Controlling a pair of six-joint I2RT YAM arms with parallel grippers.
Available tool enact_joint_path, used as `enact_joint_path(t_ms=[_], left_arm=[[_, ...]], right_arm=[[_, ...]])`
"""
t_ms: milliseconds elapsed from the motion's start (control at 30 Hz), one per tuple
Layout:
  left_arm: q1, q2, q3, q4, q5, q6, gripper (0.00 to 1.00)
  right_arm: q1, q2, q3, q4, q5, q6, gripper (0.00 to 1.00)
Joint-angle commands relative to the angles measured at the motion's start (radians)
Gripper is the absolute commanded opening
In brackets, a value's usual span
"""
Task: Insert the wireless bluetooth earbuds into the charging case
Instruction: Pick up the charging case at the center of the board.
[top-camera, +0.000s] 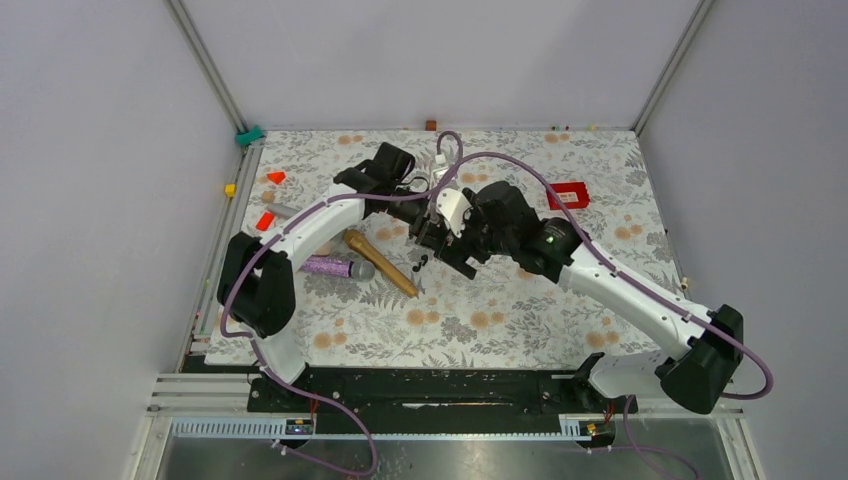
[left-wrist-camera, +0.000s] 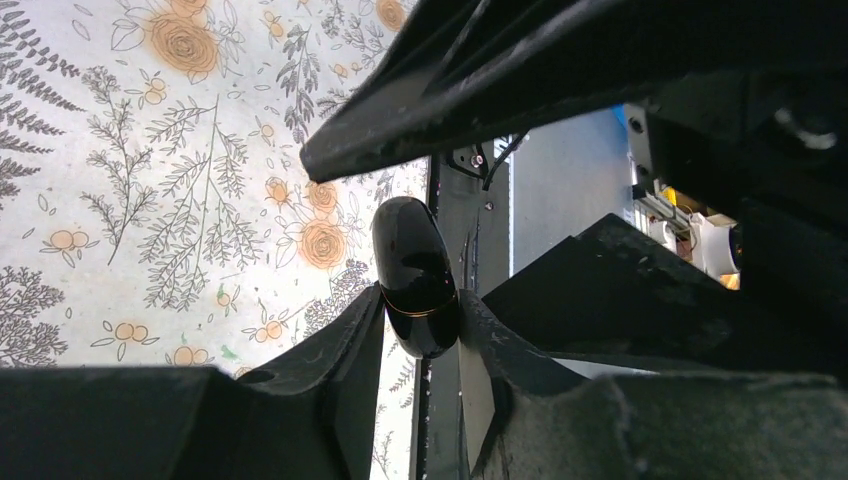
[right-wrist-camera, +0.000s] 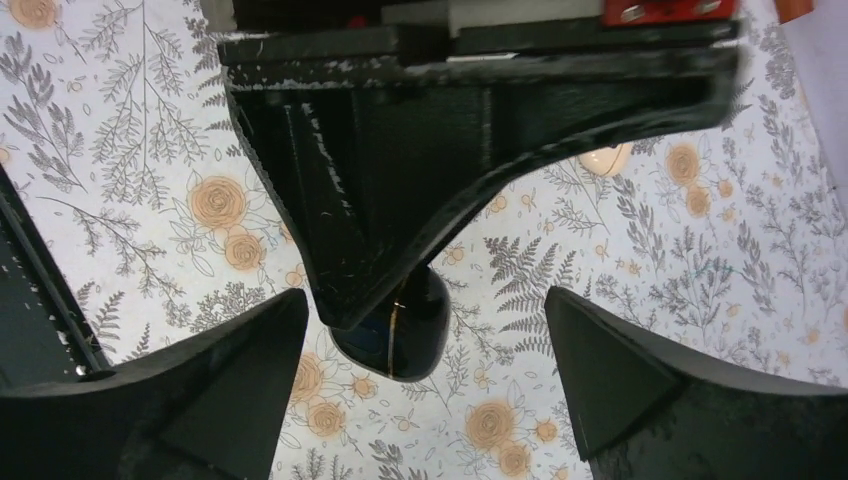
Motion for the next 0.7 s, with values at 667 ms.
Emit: enact_joint_path(t_ms=[667], left_arm=[[0.093, -0.243, 0.033, -0.380, 0.184, 0.524, 0.24]], right_arm=[[-0.230, -0.112, 0.063, -0.007, -0.770, 0.291, 0.86]])
